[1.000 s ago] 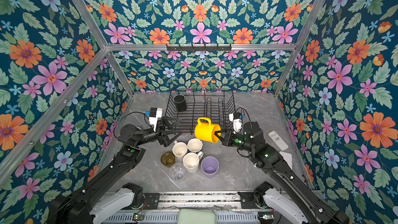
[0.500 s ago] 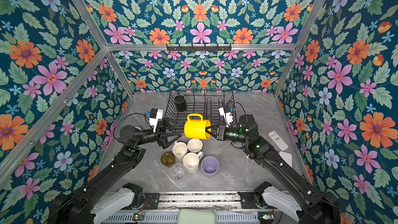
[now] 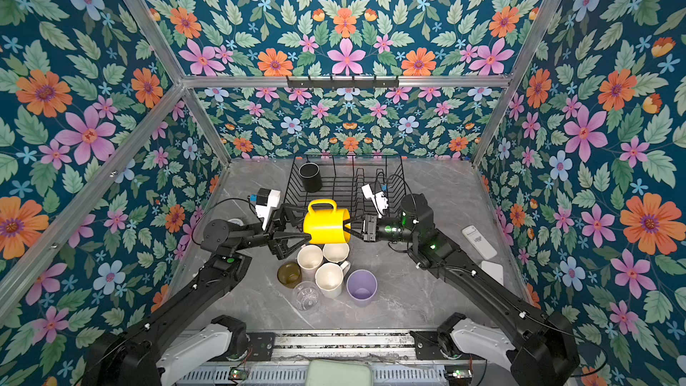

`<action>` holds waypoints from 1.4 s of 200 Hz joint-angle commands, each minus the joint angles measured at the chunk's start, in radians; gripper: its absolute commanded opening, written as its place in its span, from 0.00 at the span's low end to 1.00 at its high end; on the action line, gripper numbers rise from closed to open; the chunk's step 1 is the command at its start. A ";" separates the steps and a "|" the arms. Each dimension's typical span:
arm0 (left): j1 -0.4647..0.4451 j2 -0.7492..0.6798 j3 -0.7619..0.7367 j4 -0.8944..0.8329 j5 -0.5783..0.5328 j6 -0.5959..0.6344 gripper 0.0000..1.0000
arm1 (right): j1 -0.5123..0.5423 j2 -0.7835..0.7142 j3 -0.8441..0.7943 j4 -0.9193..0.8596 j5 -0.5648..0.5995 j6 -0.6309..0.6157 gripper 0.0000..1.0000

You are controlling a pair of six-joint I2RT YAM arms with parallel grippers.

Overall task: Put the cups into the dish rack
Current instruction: 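Hand the yellow mug from the right gripper to the left gripper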

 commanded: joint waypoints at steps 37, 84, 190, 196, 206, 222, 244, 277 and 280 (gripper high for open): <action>0.001 0.004 -0.008 0.117 0.026 -0.061 1.00 | 0.044 0.061 0.051 0.130 -0.039 -0.013 0.00; 0.002 0.010 -0.022 0.208 0.045 -0.124 0.99 | 0.054 0.130 0.079 0.190 -0.062 0.010 0.00; 0.001 0.011 -0.025 0.235 0.064 -0.145 0.96 | 0.059 0.237 0.120 0.254 -0.087 0.045 0.00; 0.001 0.011 -0.025 0.239 0.067 -0.149 0.95 | 0.060 0.242 0.120 0.257 -0.088 0.048 0.00; 0.000 0.011 -0.026 0.249 0.068 -0.154 0.95 | 0.060 0.248 0.123 0.263 -0.090 0.052 0.00; 0.000 0.011 -0.027 0.269 0.069 -0.167 0.94 | 0.060 0.260 0.124 0.269 -0.093 0.057 0.00; 0.001 0.015 -0.026 0.277 0.075 -0.173 0.93 | 0.061 0.272 0.127 0.279 -0.099 0.064 0.00; -0.001 0.020 -0.028 0.294 0.082 -0.187 0.92 | 0.061 0.277 0.131 0.282 -0.096 0.070 0.00; 0.000 0.020 -0.028 0.295 0.084 -0.189 0.92 | 0.061 0.278 0.131 0.282 -0.095 0.070 0.00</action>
